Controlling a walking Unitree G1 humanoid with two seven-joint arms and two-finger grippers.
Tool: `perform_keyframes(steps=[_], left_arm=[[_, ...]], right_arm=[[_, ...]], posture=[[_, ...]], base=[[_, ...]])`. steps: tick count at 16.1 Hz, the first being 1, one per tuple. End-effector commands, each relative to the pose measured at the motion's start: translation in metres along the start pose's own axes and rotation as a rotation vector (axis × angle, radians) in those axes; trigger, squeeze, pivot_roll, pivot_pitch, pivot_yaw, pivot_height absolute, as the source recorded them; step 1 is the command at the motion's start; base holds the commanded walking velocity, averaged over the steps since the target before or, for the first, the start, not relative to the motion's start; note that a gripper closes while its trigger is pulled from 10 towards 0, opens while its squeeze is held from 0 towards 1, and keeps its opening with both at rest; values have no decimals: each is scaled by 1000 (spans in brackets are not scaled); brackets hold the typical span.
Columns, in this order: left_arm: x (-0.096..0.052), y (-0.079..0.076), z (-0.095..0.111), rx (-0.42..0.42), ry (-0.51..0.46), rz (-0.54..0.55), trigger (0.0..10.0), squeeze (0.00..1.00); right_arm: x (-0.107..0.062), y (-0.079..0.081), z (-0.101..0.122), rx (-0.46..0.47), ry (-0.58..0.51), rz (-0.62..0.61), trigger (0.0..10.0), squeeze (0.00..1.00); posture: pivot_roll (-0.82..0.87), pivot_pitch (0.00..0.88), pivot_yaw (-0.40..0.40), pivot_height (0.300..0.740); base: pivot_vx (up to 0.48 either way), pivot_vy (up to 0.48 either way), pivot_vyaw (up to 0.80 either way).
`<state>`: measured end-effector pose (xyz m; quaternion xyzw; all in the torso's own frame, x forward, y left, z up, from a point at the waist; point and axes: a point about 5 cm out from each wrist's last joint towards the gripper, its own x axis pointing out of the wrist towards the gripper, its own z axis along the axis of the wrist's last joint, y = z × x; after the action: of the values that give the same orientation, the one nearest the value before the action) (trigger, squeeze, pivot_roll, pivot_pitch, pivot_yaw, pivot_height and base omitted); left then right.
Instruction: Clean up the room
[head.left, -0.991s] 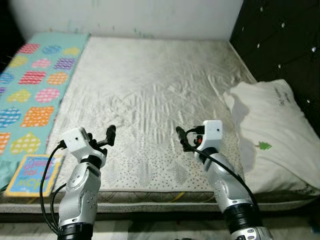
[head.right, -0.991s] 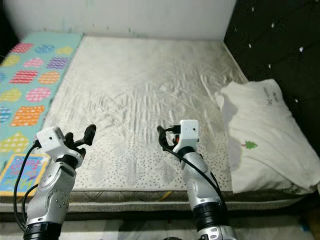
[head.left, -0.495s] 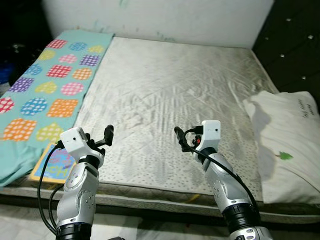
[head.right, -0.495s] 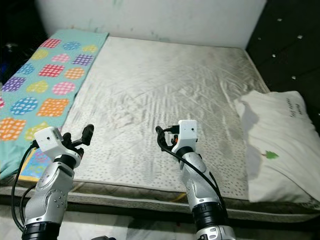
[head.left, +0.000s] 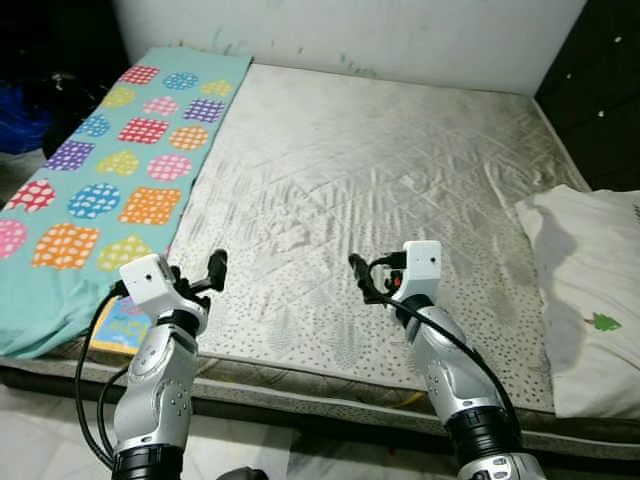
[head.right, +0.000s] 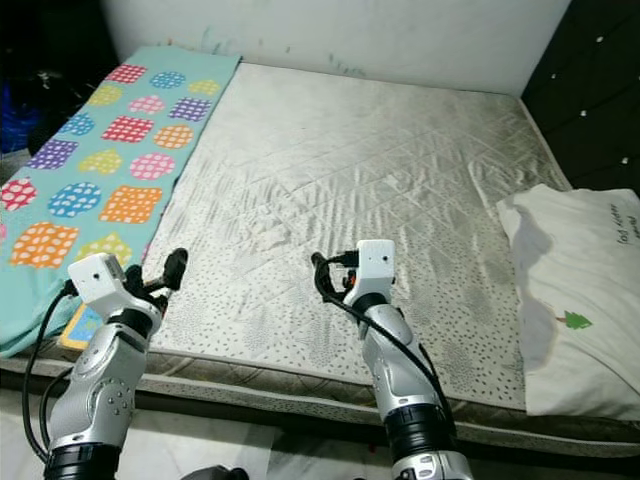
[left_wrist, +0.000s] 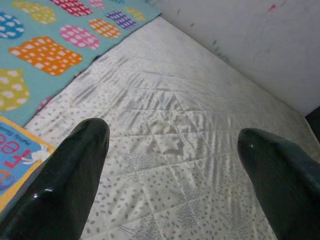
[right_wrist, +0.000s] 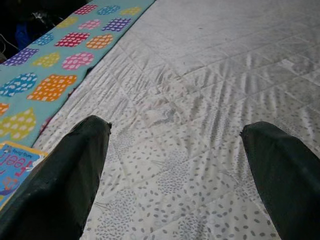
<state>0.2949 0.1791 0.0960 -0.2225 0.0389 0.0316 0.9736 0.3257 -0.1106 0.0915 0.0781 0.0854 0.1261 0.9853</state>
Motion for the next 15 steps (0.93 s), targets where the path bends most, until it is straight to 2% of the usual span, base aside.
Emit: perform_keyframes(steps=[1, 15], left_arm=[[0, 0, -2, 3, 12, 8, 10000, 0], [0, 0, -3, 0, 15, 7, 10000, 0]], right_arm=[[0, -1, -1, 1, 13, -2, 10000, 0], [0, -1, -2, 4, 22, 3, 10000, 0]], posture=[[-78, 94, -35, 740], [-77, 83, -35, 740]], base=[[0, 334, 0], [0, 377, 0]])
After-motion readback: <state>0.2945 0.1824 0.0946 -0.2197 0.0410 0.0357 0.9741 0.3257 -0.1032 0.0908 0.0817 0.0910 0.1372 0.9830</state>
